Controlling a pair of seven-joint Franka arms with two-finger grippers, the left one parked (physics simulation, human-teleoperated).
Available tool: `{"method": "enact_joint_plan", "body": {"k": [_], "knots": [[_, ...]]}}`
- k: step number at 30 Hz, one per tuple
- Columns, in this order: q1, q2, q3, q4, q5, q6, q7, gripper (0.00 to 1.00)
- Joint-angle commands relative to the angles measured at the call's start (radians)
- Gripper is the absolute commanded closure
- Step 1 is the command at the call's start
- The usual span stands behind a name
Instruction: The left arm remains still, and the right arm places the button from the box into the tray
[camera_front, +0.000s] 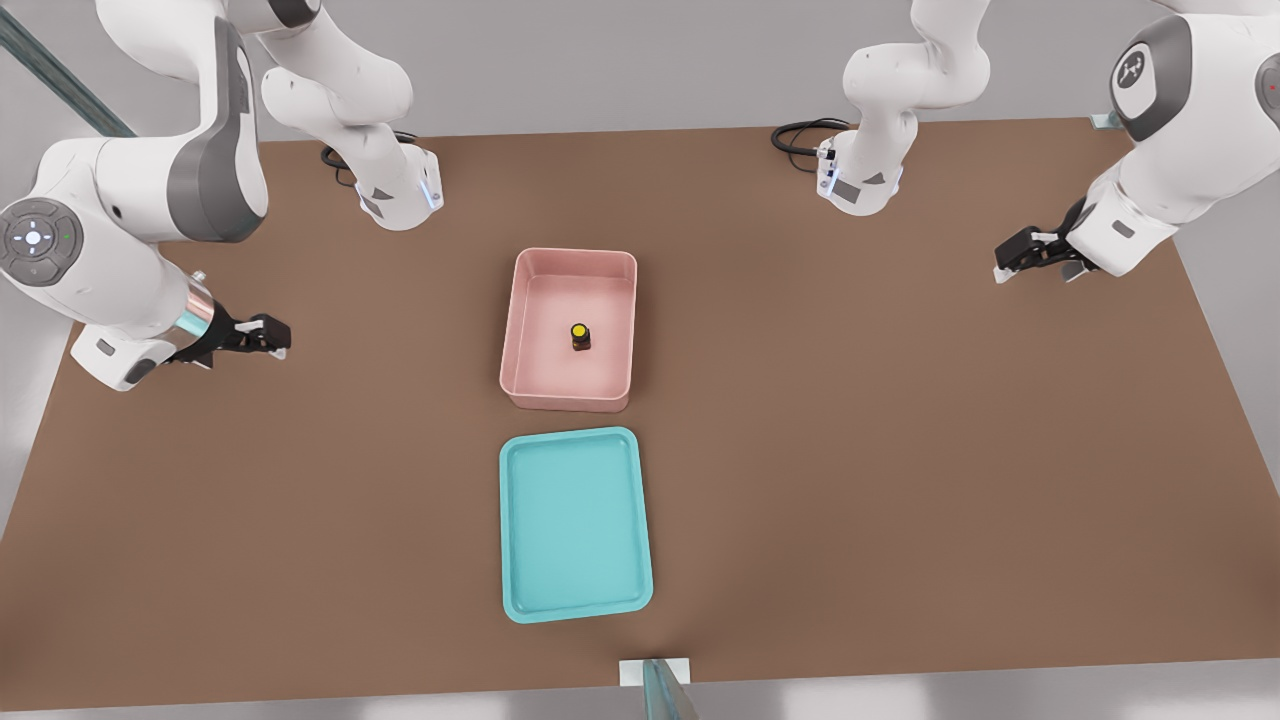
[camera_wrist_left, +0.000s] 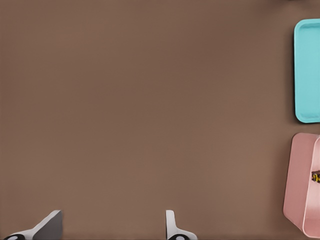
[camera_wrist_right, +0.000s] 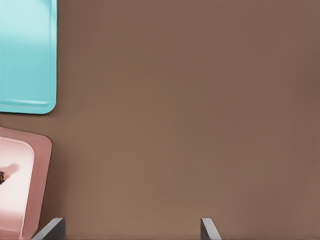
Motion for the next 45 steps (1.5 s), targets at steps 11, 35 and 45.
{"method": "enact_joint_plan", "body": {"k": [11,35,45], "knots": [[0.390,0.232,0.305,-0.112,0.014,0.264,0.807,0.00],[0.450,0.339,0.328,-0.688,-0.246,1.057,1.232,0.00],[0.438,0.359,0.330,-0.706,-0.275,1.068,1.229,0.07]]}}
